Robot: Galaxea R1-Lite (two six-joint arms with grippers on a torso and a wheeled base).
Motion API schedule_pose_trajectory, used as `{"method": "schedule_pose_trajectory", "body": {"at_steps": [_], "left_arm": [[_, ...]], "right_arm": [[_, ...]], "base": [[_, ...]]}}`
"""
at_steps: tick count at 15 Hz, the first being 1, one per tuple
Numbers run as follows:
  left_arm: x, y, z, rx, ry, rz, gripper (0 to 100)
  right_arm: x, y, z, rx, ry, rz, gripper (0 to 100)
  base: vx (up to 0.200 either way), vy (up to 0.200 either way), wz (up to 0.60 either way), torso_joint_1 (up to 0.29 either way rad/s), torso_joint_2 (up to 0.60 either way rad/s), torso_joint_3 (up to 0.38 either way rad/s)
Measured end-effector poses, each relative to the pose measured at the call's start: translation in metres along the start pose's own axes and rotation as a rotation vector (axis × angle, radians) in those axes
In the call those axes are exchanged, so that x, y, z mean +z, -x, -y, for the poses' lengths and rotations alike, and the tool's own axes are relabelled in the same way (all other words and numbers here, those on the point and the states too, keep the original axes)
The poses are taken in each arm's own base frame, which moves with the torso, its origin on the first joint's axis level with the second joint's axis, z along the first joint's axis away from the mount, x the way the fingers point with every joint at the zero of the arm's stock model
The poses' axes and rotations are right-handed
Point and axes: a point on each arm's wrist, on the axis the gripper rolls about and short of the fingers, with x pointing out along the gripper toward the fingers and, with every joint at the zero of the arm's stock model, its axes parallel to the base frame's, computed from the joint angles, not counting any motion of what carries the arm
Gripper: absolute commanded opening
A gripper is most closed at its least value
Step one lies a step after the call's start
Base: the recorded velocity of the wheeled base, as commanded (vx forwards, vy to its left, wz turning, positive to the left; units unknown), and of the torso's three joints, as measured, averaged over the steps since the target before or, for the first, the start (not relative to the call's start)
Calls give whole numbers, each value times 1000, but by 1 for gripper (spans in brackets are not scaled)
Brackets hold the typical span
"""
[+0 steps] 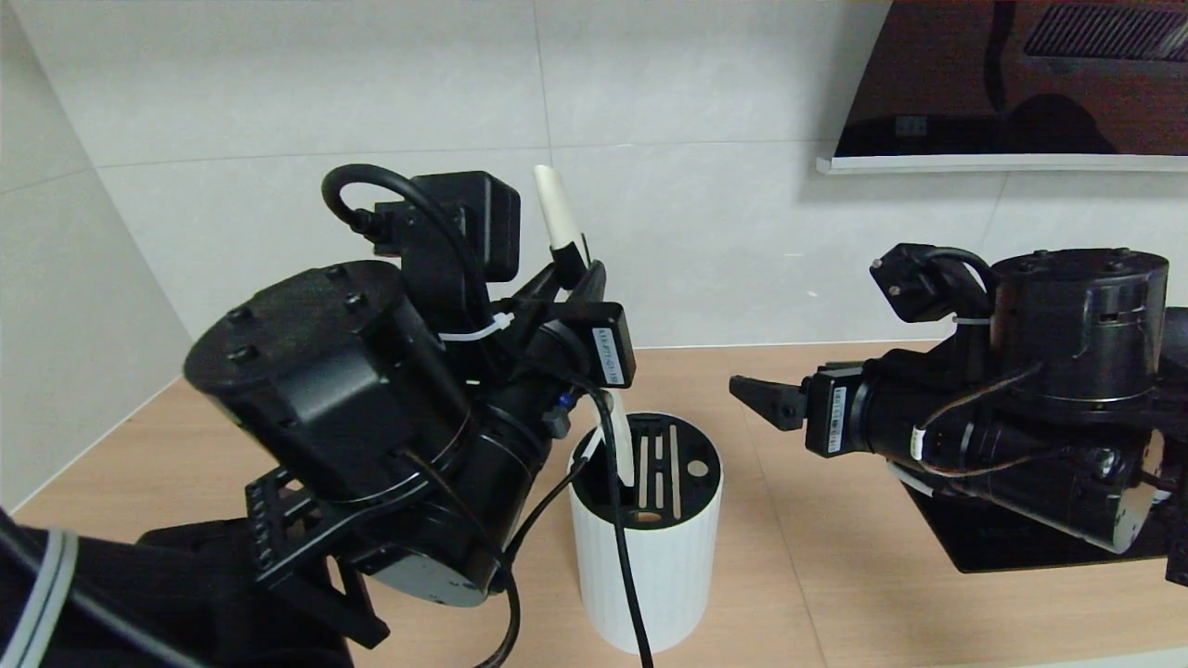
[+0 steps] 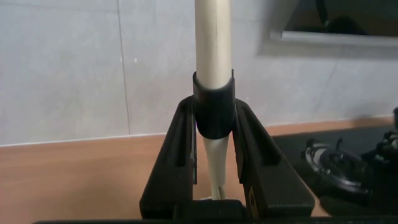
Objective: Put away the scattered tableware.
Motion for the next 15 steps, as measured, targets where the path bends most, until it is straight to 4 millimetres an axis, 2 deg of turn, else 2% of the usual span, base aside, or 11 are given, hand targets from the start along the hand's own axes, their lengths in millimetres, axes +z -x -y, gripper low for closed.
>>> {"method": "schedule_pose_trajectory", "body": {"at_steps": [15], "left_arm": [[-29,-3,5,-6,-46,-41,0]], "right_arm": [[-1,0,0,0,1,-4,100]], "base": [[0,0,0,0,0,0]]}}
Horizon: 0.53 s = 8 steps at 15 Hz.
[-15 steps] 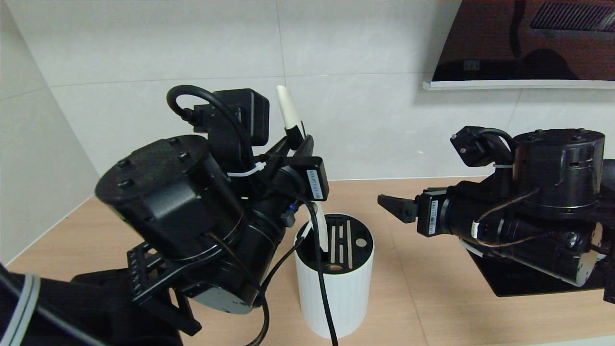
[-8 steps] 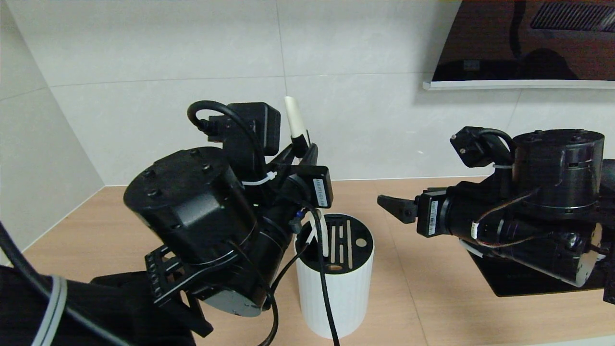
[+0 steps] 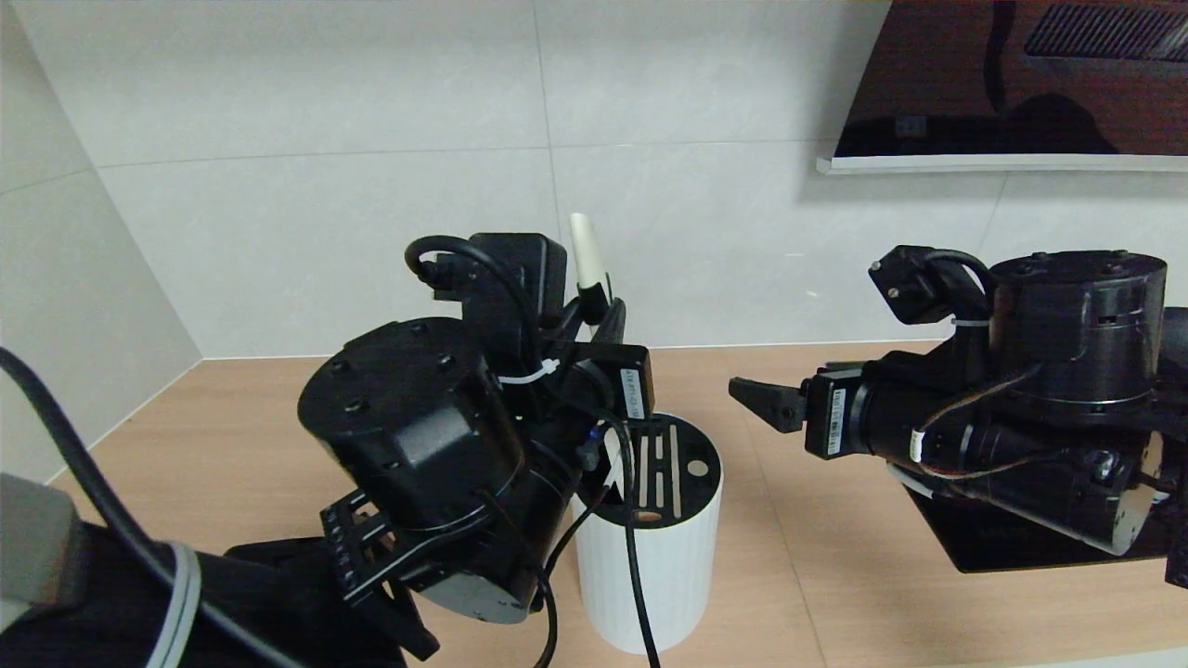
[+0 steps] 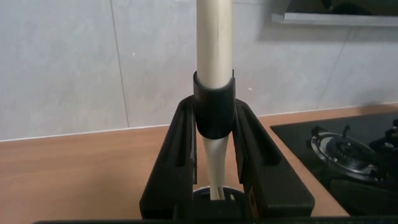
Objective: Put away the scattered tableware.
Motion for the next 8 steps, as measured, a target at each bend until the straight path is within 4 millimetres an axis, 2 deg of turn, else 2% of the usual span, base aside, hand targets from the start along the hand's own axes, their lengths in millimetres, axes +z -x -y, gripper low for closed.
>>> {"method": "schedule_pose_trajectory", "body": {"at_steps": [8], "left_arm": [[-28,-3,3,1,-48,-65,0]], "right_arm": [[1,1,0,-1,0,4,100]], "base": [[0,0,0,0,0,0]]}}
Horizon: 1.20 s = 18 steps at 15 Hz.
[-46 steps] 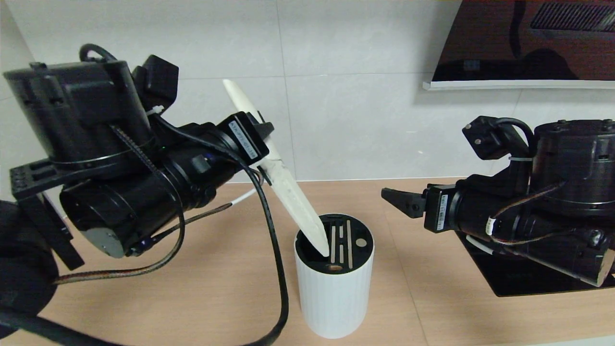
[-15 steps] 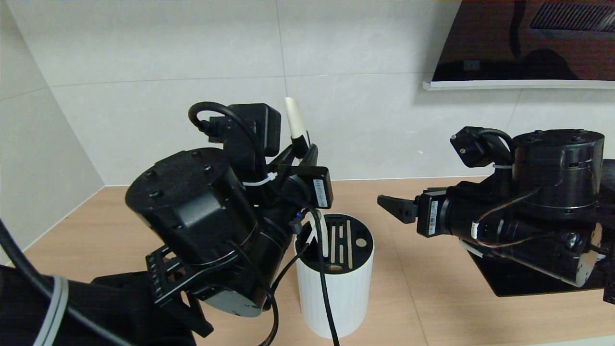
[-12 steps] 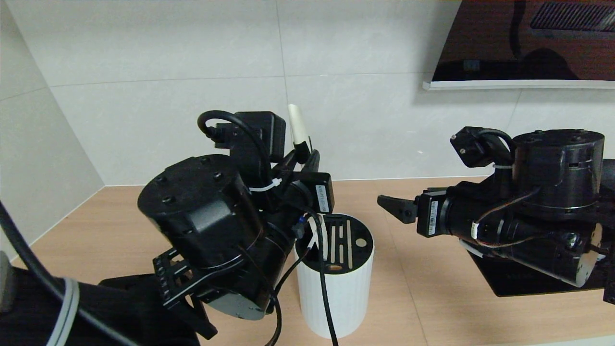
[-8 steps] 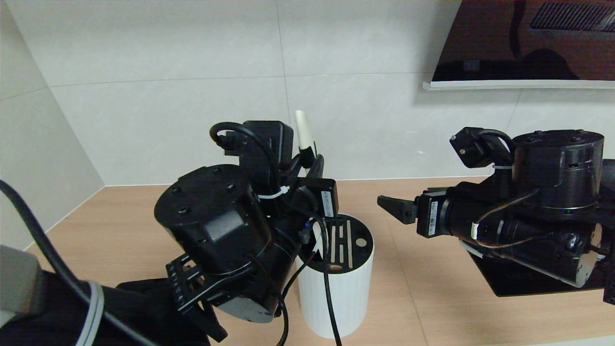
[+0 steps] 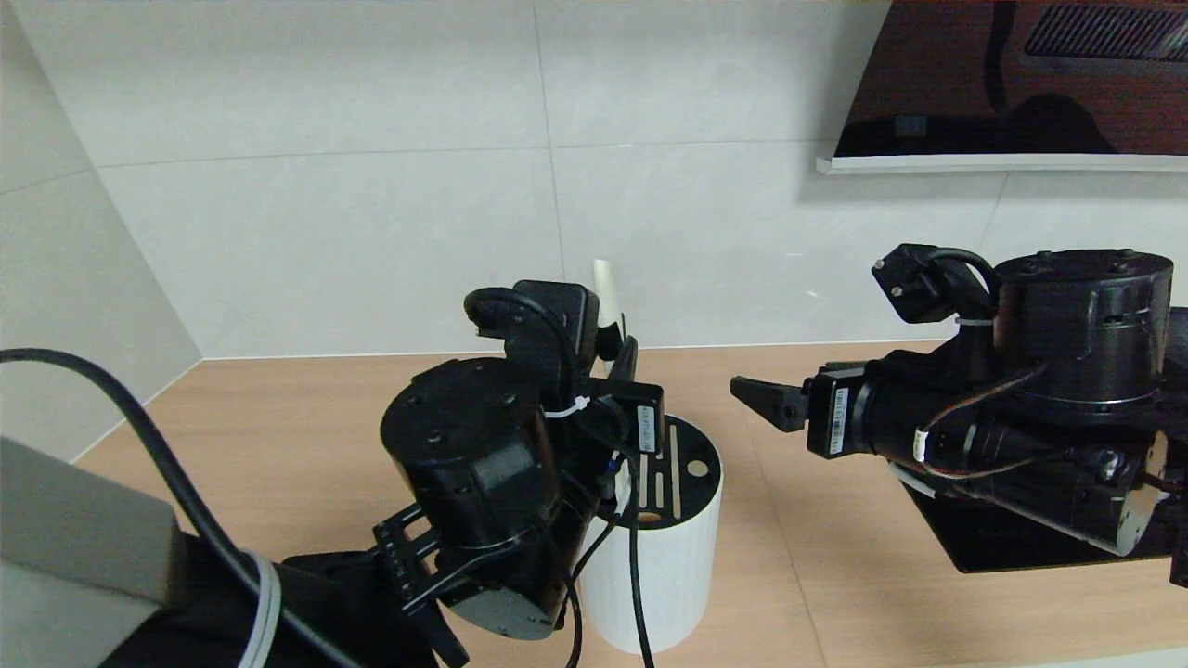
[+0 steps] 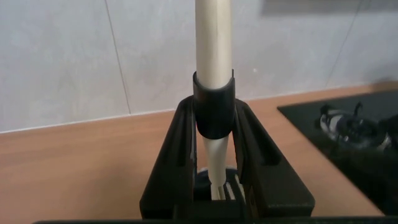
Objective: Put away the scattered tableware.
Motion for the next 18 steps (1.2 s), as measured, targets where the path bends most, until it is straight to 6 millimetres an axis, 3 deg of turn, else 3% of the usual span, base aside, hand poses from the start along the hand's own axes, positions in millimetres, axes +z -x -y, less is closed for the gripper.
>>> {"method": "schedule_pose_trajectory", "body": {"at_steps": [18], "left_arm": [[-58,1,6,-2,-88,-115,0]], "right_arm": [[-1,0,0,-2,1,-3,100]], "base": [[0,0,0,0,0,0]]}}
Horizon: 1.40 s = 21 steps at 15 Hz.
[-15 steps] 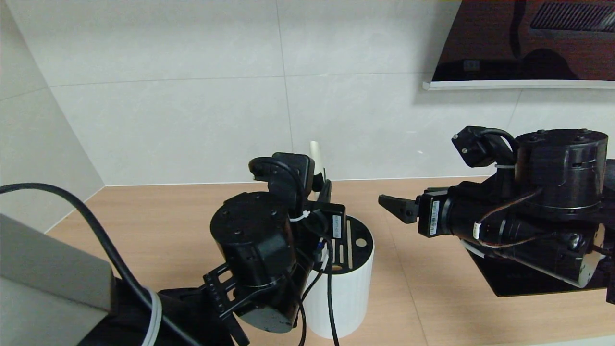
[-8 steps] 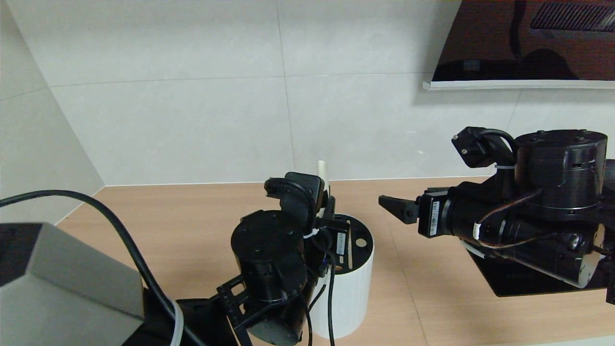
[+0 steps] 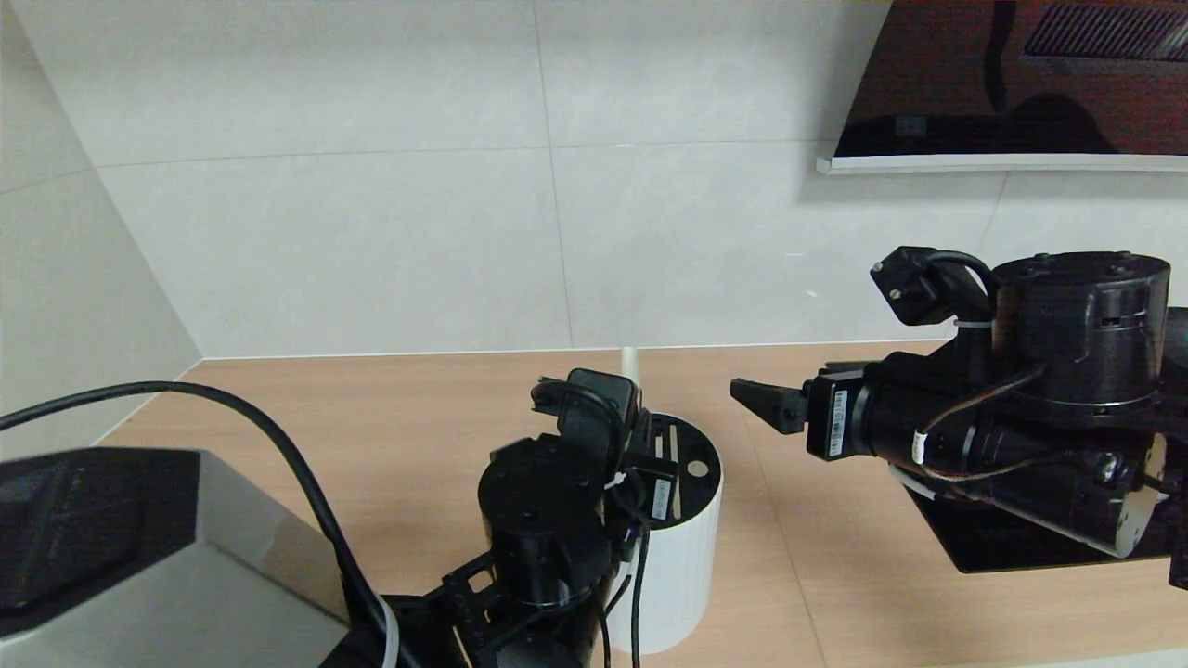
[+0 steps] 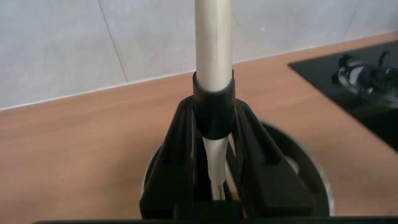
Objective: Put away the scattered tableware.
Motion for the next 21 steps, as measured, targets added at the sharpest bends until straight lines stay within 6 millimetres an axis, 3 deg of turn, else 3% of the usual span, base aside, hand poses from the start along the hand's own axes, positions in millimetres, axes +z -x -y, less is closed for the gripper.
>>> {"method": "schedule_pose_trajectory", "body": {"at_steps": [7,8,17,21], "left_arm": [[-5,1,0,-1,-12,-15,0],[-5,1,0,-1,-11,-14,100],[-3,1,-1,-1,-9,-9,100],[20,10,-8,-10,11,27,100]], "right_arm": [[-1,0,0,0,2,-3,100],[-1,0,0,0,2,-4,100],[-1,0,0,-1,3,-5,100],[0,2,-1,12,3,-4,100]], "base": [[0,0,0,0,0,0],[0,0,0,0,0,0],[0,0,0,0,0,0],[0,0,0,0,0,0]]}}
